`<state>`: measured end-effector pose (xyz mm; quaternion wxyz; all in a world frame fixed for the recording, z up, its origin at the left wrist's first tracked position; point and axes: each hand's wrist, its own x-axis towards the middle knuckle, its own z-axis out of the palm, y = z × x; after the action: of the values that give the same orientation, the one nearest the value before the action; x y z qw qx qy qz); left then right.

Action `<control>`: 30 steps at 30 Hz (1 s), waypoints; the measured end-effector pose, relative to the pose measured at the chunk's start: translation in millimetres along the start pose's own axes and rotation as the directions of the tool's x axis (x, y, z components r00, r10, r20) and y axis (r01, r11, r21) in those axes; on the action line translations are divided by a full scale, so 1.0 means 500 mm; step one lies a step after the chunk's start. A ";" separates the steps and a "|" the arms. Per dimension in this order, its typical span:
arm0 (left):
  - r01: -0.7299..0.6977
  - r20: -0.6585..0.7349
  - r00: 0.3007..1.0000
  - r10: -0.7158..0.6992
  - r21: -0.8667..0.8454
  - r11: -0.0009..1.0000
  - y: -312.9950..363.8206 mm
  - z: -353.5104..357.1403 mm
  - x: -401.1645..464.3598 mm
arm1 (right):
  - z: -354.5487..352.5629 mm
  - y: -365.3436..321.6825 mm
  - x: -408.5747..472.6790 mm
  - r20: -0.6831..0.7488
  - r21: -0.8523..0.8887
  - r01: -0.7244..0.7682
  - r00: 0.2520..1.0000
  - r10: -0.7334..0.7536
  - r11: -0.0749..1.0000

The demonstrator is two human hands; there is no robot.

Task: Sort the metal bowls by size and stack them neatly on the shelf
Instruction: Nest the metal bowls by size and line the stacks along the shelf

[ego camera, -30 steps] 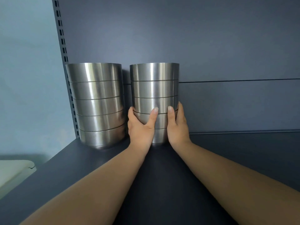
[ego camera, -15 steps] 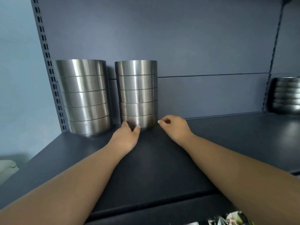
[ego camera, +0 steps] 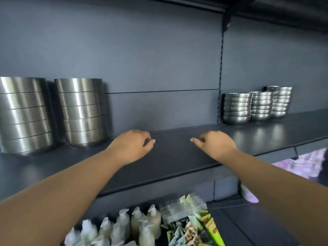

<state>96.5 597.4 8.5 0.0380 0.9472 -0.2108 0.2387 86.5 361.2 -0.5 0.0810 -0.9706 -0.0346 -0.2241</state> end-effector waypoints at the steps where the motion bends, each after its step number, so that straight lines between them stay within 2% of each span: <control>1: -0.029 0.007 1.000 0.029 -0.015 0.999 0.051 0.007 0.026 | -0.012 0.050 -0.014 -0.018 0.000 -0.034 0.999 0.034 0.999; 6: -0.225 -0.056 0.973 0.223 -0.023 0.974 0.294 0.033 0.118 | -0.075 0.277 -0.090 -0.091 -0.008 -0.167 0.982 0.165 0.986; 11: -0.321 -0.006 0.947 0.322 0.070 0.945 0.401 0.087 0.194 | -0.098 0.450 -0.132 -0.172 -0.073 -0.214 0.965 0.199 0.974; 17: -0.291 0.054 0.955 0.291 0.006 0.957 0.490 0.156 0.289 | -0.086 0.580 -0.099 -0.143 0.008 -0.267 0.954 0.265 0.964; 21: -0.298 0.049 0.953 0.298 -0.011 0.955 0.546 0.212 0.384 | -0.054 0.654 -0.032 -0.179 0.050 -0.249 0.951 0.254 0.967; 25: -0.292 0.080 0.953 0.291 -0.002 0.957 0.584 0.260 0.489 | -0.041 0.727 0.061 -0.136 0.040 -0.246 0.959 0.249 0.969; 28: -0.210 0.010 0.977 0.211 -0.052 0.976 0.589 0.280 0.567 | -0.053 0.779 0.137 -0.121 0.077 -0.236 0.962 0.244 0.969; 30: -0.092 -0.098 0.993 0.071 -0.238 0.967 0.591 0.292 0.616 | -0.056 0.808 0.182 -0.110 0.160 -0.244 0.958 0.263 0.957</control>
<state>282.4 186.4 15.3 0.1524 0.9145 -0.2752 0.2544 197.8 -38.5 6.9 0.1813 -0.9418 0.0796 -0.2716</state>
